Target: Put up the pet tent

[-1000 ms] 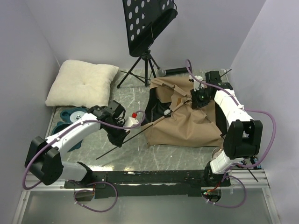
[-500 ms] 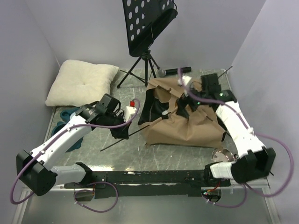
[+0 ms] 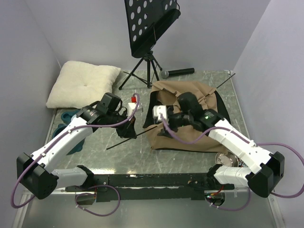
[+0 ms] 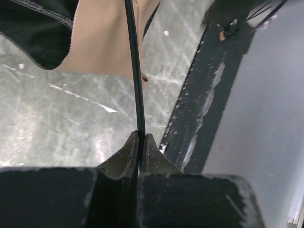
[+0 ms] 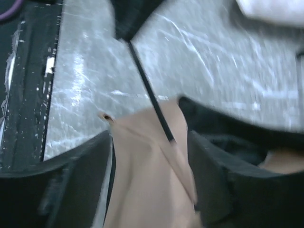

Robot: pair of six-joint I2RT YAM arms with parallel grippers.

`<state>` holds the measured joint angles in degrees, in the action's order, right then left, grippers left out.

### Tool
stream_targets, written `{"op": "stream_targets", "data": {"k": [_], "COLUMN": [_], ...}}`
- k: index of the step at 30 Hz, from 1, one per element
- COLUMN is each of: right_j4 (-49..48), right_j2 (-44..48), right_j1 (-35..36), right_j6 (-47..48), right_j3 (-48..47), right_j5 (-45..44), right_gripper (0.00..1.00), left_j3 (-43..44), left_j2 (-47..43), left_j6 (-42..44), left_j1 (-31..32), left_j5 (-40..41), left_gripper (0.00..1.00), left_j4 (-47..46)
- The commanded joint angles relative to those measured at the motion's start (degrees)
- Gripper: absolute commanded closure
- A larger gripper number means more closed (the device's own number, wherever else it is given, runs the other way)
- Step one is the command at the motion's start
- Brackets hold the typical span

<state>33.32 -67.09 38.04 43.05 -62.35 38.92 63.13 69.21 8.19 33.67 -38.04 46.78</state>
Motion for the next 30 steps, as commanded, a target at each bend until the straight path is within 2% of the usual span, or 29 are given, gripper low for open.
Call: {"op": "stream_targets", "data": {"k": [1,8,11,12,13,16,17,18,19,20,21,23,26,30], "right_j4": [-7.4,-13.5,-13.9,-14.0,-14.1,-12.9,-12.7,-12.8,-13.1,-13.7,-14.2,-14.3,-13.8,-13.6], "right_j2": [-0.6,-5.8,-7.5,-7.9,-8.2,-9.1,-9.4,-9.1,-8.7,-8.2,-7.8,-7.3,-7.0,-6.3], "right_j1": [6.5,12.0,12.7,12.7,12.7,12.8,12.8,12.7,12.7,12.7,12.7,12.7,12.6,12.5], "right_j6": [6.3,8.3,9.4,9.8,10.0,10.7,10.7,10.6,10.7,10.9,11.1,11.6,12.2,12.8], "right_j3": [0.8,1.1,1.0,1.1,0.9,-0.3,-0.6,-0.7,-0.3,0.2,0.9,1.4,1.9,2.8], "right_j5": [-1.4,-7.6,-9.2,-9.6,-10.0,-11.3,-12.1,-12.4,-13.0,-13.4,-13.6,-13.9,-14.8,-15.6], "right_gripper": [0.32,0.39,0.4,0.43,0.51,0.96,1.0,1.0,1.0,1.0,1.0,1.0,1.0,1.0], "left_j3": [2.7,2.3,2.2,2.0,1.8,2.2,3.4,5.1,7.2,9.4,10.9,12.0,12.1,11.4], "left_j2": [-0.5,-1.4,-2.1,-2.4,-2.7,-3.0,-2.3,-1.1,0.6,2.1,3.4,3.8,1.5,-1.0], "left_j6": [-1.9,-1.5,-1.1,-1.1,-1.1,-0.4,1.6,6.6,11.4,14.8,17.3,20.3,23.7,25.7], "left_j1": [-1.3,-3.0,-3.3,-3.3,-3.3,-3.3,-3.3,-3.3,-3.5,-3.6,-4.0,-5.0,-5.3,-5.6], "left_j5": [-7.3,-11.5,-12.6,-12.7,-12.6,-11.2,-10.2,-9.9,-9.9,-9.0,-7.9,-5.3,0.9,6.4], "left_gripper": [0.99,0.99,0.99,0.99,0.99,0.98,0.87,0.71,0.59,0.51,0.48,0.47,0.47,0.55], "left_j4": [-4.0,-2.4,-0.9,-0.5,-0.3,1.5,4.6,8.6,14.2,19.9,23.1,27.6,29.5,32.1]}}
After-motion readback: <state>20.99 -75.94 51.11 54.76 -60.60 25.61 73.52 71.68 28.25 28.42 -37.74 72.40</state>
